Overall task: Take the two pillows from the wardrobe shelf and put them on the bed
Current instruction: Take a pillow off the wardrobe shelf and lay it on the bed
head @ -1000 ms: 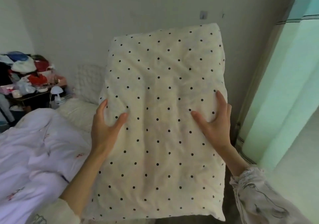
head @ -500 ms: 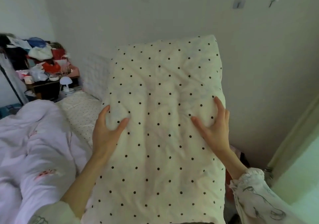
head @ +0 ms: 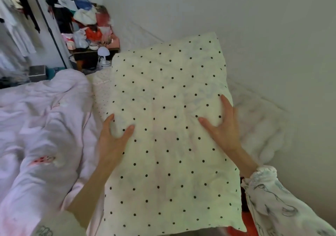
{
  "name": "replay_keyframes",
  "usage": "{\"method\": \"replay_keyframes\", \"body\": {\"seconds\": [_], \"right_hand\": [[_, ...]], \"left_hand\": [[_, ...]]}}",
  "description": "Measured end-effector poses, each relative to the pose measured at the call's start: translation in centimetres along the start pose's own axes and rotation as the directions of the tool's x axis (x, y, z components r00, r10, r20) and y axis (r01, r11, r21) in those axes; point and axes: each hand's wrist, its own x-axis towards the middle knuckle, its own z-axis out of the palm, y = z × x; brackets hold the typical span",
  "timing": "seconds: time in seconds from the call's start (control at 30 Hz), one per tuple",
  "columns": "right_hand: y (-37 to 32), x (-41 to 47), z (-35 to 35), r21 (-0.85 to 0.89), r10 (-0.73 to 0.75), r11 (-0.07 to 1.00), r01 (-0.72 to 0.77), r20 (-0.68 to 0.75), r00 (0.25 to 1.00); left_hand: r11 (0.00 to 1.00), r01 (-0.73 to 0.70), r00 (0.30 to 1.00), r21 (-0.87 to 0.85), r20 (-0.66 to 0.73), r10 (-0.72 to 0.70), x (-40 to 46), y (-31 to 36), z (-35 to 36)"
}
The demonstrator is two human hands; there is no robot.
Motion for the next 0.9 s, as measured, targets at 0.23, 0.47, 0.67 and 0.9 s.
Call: {"method": "replay_keyframes", "body": {"seconds": [0.23, 0.47, 0.67, 0.9], "right_hand": [[5.8, 11.6, 8.0, -0.062, 0.020, 0.998, -0.010, 0.162, 0.987], [13.1, 18.4, 14.9, -0.116, 0.098, 0.991, -0.061, 0.353, 0.931], [21.1, 21.5, 20.9, -0.170, 0.188, 0.979, -0.115, 0.517, 0.835], [31.1, 23.3, 28.7, -0.162, 0.239, 0.971, -0.176, 0.627, 0.741]], "left_hand": [[0.985, 0.168, 0.986, 0.044, -0.025, -0.167, 8.9, -4.0, 6.7], [0.927, 0.371, 0.928, 0.052, -0.004, -0.372, 13.5, -9.4, 12.1], [0.872, 0.476, 0.877, 0.112, 0.013, -0.480, 14.9, -14.9, 17.1], [0.785, 0.588, 0.804, 0.194, -0.034, -0.594, 14.8, -22.4, 23.1]]}}
